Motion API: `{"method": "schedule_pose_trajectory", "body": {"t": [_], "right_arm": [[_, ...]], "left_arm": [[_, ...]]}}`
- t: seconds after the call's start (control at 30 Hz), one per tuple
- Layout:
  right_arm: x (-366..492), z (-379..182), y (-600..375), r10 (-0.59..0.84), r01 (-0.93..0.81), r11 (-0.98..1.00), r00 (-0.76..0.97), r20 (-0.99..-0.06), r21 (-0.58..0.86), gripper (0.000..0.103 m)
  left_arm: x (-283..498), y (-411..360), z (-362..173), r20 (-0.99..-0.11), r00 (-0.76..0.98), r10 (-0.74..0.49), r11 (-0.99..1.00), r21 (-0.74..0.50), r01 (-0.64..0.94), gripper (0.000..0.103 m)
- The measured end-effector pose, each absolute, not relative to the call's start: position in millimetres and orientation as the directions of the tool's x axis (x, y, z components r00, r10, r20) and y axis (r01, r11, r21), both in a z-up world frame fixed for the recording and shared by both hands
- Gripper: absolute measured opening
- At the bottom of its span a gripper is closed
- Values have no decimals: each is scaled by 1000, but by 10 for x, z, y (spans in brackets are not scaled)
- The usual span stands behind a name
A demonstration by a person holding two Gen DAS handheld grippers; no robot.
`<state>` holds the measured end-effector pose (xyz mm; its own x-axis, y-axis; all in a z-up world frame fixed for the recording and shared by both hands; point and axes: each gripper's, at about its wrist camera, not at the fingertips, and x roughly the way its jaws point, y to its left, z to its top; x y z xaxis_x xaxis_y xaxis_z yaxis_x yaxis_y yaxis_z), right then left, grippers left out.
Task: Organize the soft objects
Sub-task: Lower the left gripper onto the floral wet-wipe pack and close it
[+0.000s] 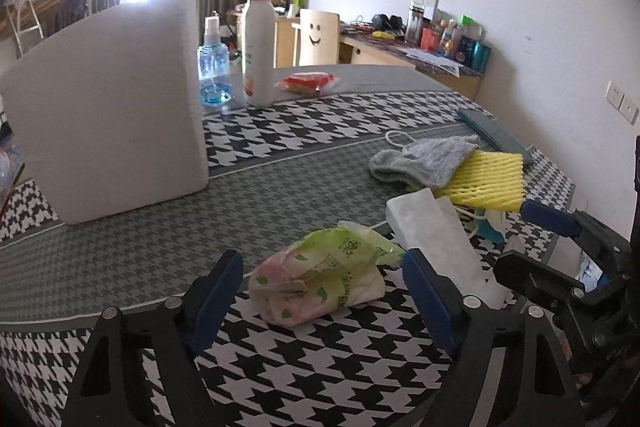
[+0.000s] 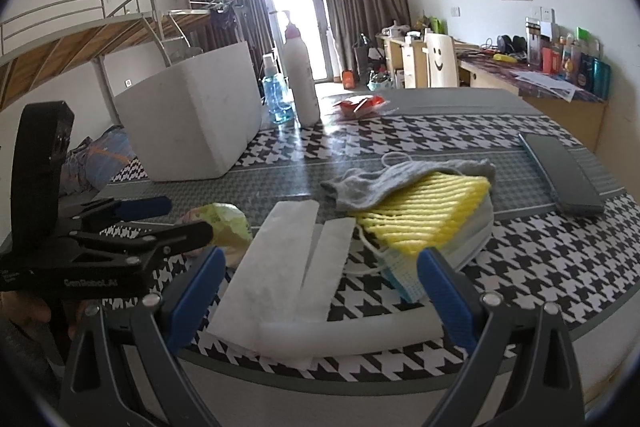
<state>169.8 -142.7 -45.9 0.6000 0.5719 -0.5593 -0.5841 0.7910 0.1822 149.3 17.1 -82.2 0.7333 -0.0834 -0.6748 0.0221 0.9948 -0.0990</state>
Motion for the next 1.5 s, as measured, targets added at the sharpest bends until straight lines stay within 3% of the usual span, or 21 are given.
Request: {"method": "schedule_pose_trajectory", "body": {"t": [0.4, 0.83, 1.13, 1.5], "right_arm": [[1709, -470, -1396, 583, -601, 778, 579, -570, 185, 98], [1631, -445, -1394, 602, -622, 760, 568, -561, 186, 98], [1644, -460, -1333, 603, -629, 754, 547, -581, 190, 98], [1681, -457, -1281, 599, -623, 756, 538, -593, 199, 98]], "left_arm": [[1538, 179, -917, -718, 694, -52, 999, -31, 43, 65], [1558, 76, -881, -736, 670, -96, 952, 128, 277, 65], [1703, 114, -1011, -775, 623, -104, 936, 136, 325, 64], [1655, 136, -1000, -801, 568, -187, 921, 58, 385, 36]]}}
